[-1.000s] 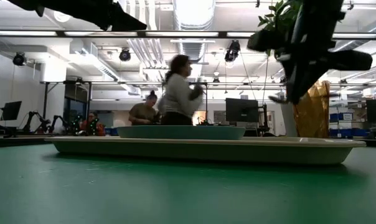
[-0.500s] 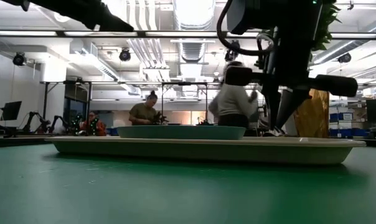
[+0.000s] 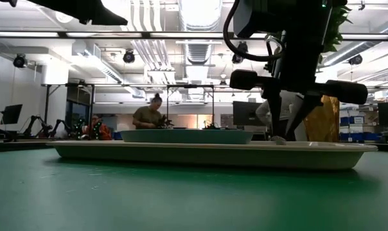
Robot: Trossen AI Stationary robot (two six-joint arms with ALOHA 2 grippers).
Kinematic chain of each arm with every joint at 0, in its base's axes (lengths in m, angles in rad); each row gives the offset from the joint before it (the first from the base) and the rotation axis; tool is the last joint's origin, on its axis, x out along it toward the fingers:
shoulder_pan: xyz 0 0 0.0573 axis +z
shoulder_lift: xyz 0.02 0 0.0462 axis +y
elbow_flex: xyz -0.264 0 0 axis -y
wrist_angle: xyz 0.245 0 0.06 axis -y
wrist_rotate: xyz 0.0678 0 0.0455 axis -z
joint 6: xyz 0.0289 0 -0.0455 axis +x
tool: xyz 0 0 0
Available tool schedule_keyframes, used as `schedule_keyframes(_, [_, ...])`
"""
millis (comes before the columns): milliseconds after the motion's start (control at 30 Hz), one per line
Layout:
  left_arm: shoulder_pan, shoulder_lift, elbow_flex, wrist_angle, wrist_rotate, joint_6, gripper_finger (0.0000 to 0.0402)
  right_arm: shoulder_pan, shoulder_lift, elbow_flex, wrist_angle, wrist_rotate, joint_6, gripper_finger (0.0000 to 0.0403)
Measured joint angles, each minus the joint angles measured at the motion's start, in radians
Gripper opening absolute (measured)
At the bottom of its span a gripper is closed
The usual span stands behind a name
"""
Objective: Pick and place plate/cup/fork/spoon on tray
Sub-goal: Put the black spoon on the white tray to the right of the green plate, then put the brown cup on the white tray to the top right of the green plate
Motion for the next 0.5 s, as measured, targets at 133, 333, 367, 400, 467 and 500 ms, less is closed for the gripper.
schedule_keyframes(133, [0.0, -0.024, 0.0, -0.046, 0.0, -0.002, 0.0081, 0.0, -0.011, 0.0, -0.001, -0.001, -0.028, 0.0111])
schedule_keyframes(333, [0.0, -0.035, 0.0, -0.046, 0.0, -0.007, 0.0081, -0.012, -0.105, 0.0, -0.004, -0.002, -0.321, 0.0136])
schedule_keyframes(367, [-0.001, -0.034, 0.0, -0.046, 0.0, -0.007, 0.0081, -0.013, -0.121, 0.0, -0.004, -0.002, -0.42, 0.0135])
schedule_keyframes(400, [-0.001, -0.034, 0.0, -0.046, 0.0, -0.008, 0.0081, -0.013, -0.137, 0.0, -0.003, -0.01, -0.524, 0.0132])
schedule_keyframes(467, [-0.001, -0.034, 0.0, -0.046, 0.0, -0.008, 0.0081, -0.011, -0.161, 0.0, -0.002, -0.02, -0.744, 0.0118])
schedule_keyframes(500, [-0.001, -0.034, 0.0, -0.046, 0.0, -0.008, 0.0081, -0.005, -0.169, 0.0, -0.001, -0.02, -0.844, 0.0108])
